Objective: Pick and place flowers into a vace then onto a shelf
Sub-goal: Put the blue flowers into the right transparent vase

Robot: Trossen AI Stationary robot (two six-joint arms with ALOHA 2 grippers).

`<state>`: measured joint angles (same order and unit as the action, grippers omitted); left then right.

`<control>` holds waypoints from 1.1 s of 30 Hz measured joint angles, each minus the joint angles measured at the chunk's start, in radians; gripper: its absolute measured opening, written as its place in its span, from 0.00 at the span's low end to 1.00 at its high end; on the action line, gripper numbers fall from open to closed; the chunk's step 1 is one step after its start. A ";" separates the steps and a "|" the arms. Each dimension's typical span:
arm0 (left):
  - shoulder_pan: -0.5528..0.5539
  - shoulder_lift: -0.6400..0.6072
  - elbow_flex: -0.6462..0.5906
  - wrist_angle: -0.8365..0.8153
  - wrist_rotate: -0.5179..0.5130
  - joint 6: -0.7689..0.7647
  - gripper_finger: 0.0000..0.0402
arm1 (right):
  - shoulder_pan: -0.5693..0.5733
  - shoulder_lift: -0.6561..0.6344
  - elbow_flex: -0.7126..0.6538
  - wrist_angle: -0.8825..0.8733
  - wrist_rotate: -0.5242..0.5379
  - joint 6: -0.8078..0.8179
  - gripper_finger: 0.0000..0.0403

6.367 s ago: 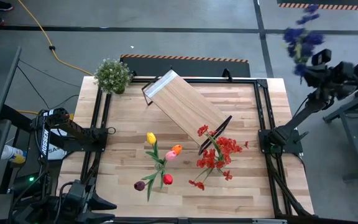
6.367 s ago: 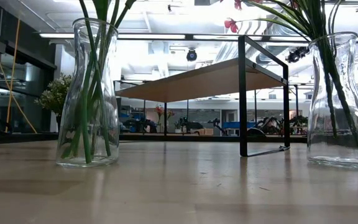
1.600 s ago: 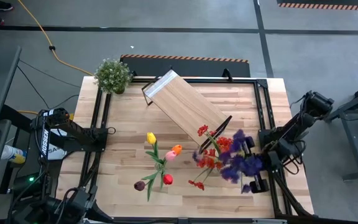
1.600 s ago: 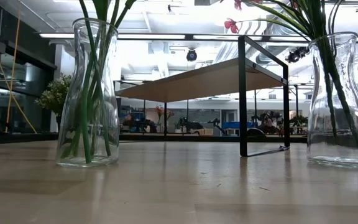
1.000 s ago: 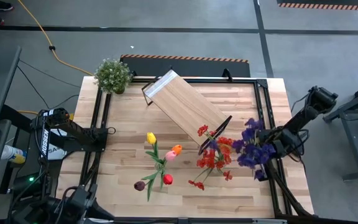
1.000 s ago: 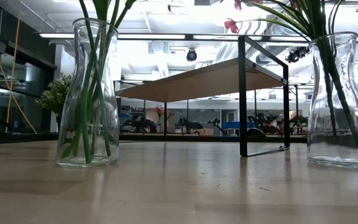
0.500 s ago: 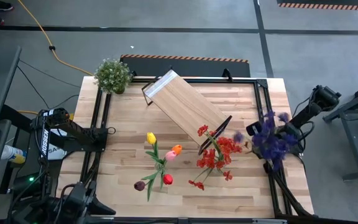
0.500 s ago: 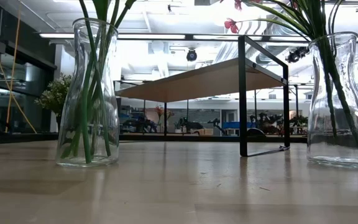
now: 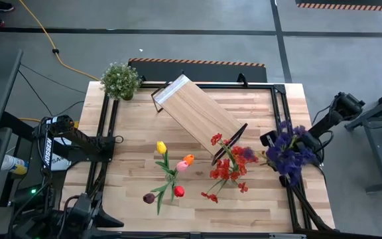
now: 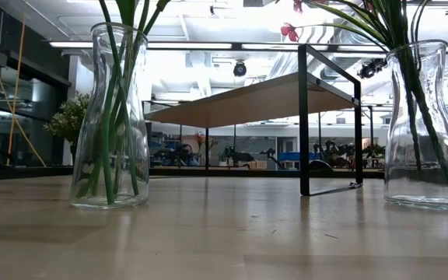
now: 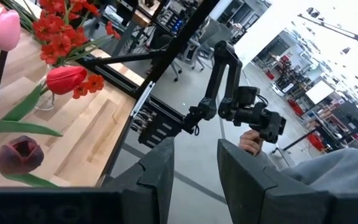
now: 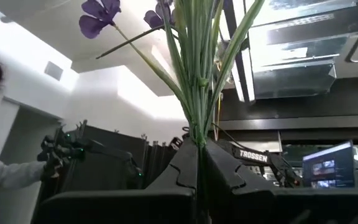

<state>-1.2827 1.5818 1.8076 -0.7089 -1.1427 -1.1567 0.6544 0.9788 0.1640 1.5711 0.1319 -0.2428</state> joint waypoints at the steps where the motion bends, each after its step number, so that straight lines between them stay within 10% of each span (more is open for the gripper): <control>1: 0.000 0.000 0.000 -0.001 -0.002 0.000 0.39 | 0.000 0.010 0.007 0.000 0.012 0.000 0.00; 33: 0.000 0.000 0.000 0.004 -0.011 0.026 0.39 | 0.080 0.418 0.194 -0.001 0.352 0.151 0.00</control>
<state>-1.2827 1.5818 1.8076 -0.7048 -1.1542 -1.1305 0.7340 1.3969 0.3584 1.5705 0.4834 -0.0916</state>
